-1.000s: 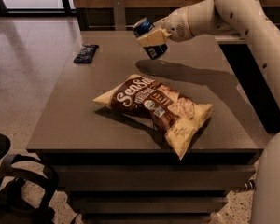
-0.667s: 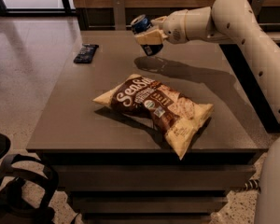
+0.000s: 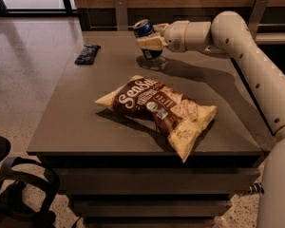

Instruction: Place pepsi can upright

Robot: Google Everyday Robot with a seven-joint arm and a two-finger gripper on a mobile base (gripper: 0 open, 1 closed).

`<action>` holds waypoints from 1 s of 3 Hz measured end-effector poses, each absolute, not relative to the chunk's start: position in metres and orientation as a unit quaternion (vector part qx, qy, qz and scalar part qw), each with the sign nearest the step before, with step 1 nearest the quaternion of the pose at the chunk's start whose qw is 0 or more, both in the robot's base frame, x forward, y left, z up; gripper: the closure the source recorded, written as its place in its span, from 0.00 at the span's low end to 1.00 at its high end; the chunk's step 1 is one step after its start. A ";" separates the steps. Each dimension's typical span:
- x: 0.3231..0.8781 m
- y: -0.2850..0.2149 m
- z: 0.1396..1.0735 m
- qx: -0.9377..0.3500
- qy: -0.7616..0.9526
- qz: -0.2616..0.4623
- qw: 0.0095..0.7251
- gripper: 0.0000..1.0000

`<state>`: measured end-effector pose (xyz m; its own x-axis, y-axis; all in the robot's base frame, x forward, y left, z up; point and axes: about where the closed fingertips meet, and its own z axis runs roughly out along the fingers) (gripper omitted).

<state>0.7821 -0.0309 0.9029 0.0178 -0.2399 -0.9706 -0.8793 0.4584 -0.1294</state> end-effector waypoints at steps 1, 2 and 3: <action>0.788 -0.033 0.892 -0.421 0.638 0.298 0.571 1.00; 0.793 -0.047 0.879 -0.393 0.645 0.312 0.577 1.00; 0.796 -0.054 0.874 -0.380 0.652 0.313 0.577 1.00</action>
Offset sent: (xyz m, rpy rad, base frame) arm 0.0160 -0.0365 -0.0336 0.1488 0.0572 -0.0682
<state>0.7958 -0.0544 0.8737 -0.0460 -0.1342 -0.9899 -0.8570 0.5145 -0.0299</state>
